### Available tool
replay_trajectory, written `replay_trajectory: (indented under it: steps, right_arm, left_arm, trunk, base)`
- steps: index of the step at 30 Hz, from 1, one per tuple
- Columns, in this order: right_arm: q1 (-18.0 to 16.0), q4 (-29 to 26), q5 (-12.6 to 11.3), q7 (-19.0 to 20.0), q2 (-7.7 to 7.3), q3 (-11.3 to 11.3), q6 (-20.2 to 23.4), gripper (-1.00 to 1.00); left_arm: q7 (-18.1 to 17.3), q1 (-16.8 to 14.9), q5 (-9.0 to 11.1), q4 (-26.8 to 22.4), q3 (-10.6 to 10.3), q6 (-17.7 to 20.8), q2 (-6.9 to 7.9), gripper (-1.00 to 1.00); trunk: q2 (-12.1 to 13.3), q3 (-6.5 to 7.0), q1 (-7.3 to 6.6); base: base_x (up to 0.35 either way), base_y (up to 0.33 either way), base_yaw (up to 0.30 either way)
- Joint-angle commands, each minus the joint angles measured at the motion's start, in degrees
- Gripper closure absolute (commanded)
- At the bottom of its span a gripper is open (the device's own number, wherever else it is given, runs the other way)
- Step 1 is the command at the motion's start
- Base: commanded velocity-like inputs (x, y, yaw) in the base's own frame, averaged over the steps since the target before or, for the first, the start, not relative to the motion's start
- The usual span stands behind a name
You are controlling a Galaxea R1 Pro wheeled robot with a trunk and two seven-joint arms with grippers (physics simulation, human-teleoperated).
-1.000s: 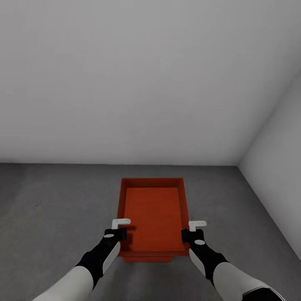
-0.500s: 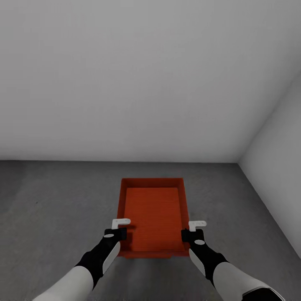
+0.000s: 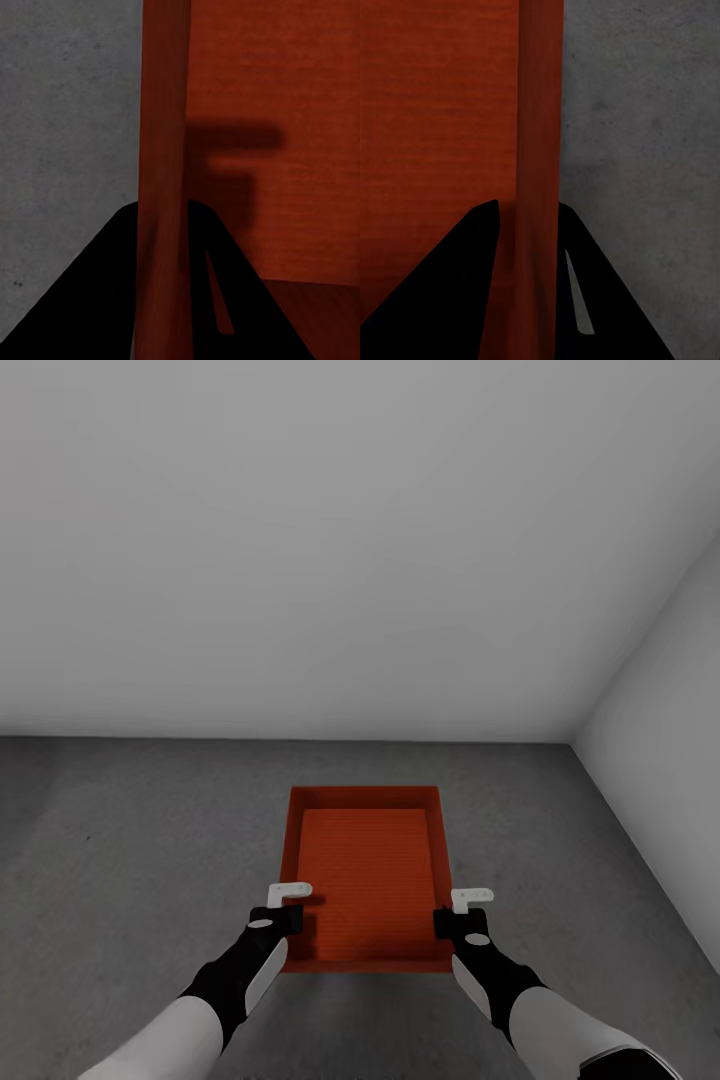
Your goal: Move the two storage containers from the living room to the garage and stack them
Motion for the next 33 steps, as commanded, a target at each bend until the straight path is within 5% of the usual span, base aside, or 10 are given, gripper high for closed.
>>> replay_trajectory:
  steps: [1, 33]
  right_arm:
    - [0.0, 0.2, -0.8, -0.1, 0.82, -1.3, -0.4, 1.0]
    - [0.0, 0.2, -0.8, -0.1, 0.82, -1.3, -0.6, 1.0]
  left_arm:
    - [1.6, 0.0, 1.7, -2.1, 0.7, -2.3, -0.03, 1.0]
    - [1.6, 0.0, 1.7, -2.0, 0.7, -2.3, 0.0, 1.0]
  trunk:
    - [0.0, -0.15, 0.01]
    - [0.0, -3.14, 0.01]
  base:
    - [0.0, 0.0, 0.0]
    - [0.0, 0.0, 0.0]
